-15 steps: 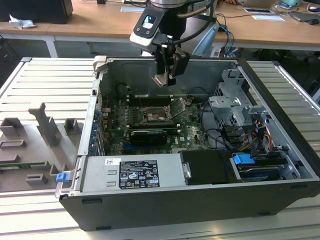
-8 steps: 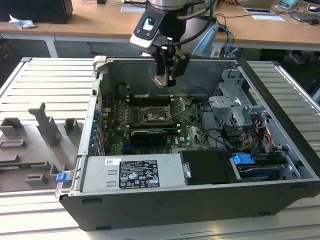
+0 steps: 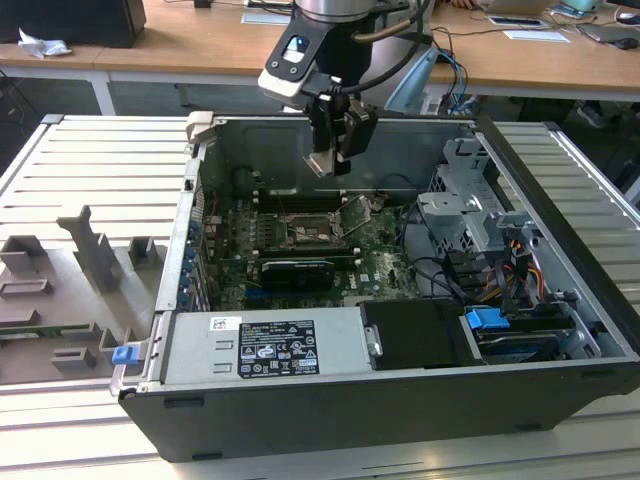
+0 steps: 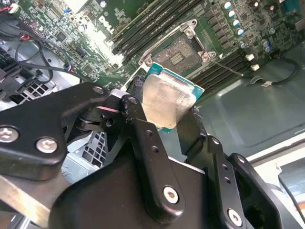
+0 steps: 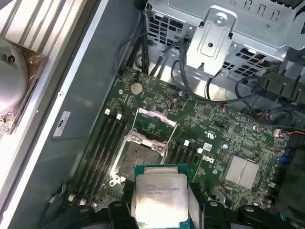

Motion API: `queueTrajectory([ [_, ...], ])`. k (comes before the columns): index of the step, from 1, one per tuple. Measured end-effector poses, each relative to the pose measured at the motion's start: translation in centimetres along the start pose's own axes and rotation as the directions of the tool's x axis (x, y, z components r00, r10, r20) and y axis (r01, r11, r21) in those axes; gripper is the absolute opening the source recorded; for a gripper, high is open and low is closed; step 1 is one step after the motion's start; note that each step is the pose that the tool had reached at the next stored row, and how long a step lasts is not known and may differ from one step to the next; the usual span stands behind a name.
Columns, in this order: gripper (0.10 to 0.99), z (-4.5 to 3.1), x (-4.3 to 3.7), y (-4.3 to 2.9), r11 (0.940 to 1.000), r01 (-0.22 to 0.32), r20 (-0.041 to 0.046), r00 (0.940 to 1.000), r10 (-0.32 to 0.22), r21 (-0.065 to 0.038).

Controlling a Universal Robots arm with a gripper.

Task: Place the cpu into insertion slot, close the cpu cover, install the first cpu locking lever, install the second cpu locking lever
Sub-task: 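Place the cpu into insertion slot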

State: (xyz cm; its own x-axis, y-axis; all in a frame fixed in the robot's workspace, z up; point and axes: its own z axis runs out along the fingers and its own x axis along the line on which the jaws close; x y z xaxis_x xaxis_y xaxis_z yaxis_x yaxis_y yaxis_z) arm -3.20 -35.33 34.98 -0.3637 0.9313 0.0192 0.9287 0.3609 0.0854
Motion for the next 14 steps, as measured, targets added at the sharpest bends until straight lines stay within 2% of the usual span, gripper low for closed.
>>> queueTrajectory([
  [9, 0.529, 0.18, 0.00, -0.02, 0.9988, -0.049, 0.0039, 0.9988, 0.049, -0.001],
  [14, 0.529, 0.65, -0.01, -0.06, 0.9986, -0.053, 0.0024, 0.9986, 0.053, 0.005],
])
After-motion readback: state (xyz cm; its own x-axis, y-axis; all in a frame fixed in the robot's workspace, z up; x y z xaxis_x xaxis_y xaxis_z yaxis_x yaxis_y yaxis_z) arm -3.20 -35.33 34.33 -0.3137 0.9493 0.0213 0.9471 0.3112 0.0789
